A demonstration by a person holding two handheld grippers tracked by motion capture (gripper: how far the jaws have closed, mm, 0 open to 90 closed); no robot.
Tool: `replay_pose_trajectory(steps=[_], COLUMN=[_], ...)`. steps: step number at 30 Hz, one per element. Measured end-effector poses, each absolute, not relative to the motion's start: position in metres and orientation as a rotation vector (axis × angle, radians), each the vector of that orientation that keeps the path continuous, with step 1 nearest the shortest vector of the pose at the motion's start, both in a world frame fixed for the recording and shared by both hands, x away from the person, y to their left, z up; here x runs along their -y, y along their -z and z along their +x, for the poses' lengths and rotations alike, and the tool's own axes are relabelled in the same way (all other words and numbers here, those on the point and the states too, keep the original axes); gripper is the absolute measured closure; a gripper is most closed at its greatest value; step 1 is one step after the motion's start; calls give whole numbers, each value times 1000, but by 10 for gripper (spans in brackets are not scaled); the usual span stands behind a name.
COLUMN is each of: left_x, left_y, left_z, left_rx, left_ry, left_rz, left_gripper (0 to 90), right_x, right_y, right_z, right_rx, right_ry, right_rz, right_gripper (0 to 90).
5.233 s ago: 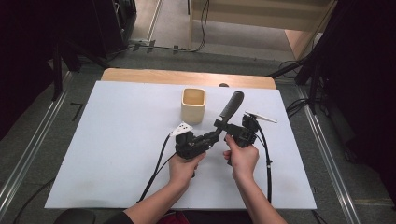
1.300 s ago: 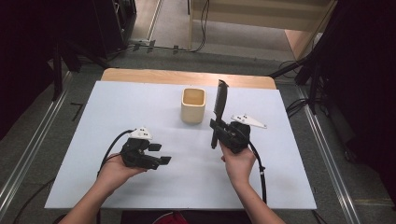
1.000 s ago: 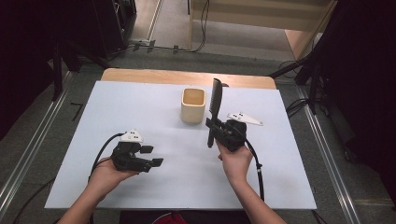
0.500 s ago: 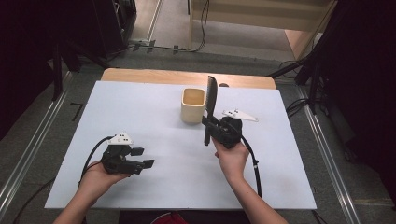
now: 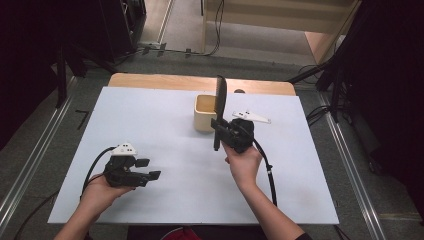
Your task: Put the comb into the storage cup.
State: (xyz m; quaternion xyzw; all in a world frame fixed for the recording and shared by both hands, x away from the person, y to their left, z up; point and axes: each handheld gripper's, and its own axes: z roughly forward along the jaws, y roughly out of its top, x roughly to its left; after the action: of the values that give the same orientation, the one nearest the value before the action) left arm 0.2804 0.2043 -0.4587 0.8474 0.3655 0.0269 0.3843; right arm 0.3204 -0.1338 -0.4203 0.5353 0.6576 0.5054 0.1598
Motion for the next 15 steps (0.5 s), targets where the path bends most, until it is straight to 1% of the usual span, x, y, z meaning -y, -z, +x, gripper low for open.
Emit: replay_pose_trajectory(steps=[15], left_x=[-205], left_y=[461], left_z=[282], left_rx=[-938], left_ry=[-79], left_rz=[2167], left_gripper=[343], right_x=[134], right_y=[406], right_z=[339], right_rx=[-1848], right_ry=[-1469], right_rz=[1546], right_gripper=[700])
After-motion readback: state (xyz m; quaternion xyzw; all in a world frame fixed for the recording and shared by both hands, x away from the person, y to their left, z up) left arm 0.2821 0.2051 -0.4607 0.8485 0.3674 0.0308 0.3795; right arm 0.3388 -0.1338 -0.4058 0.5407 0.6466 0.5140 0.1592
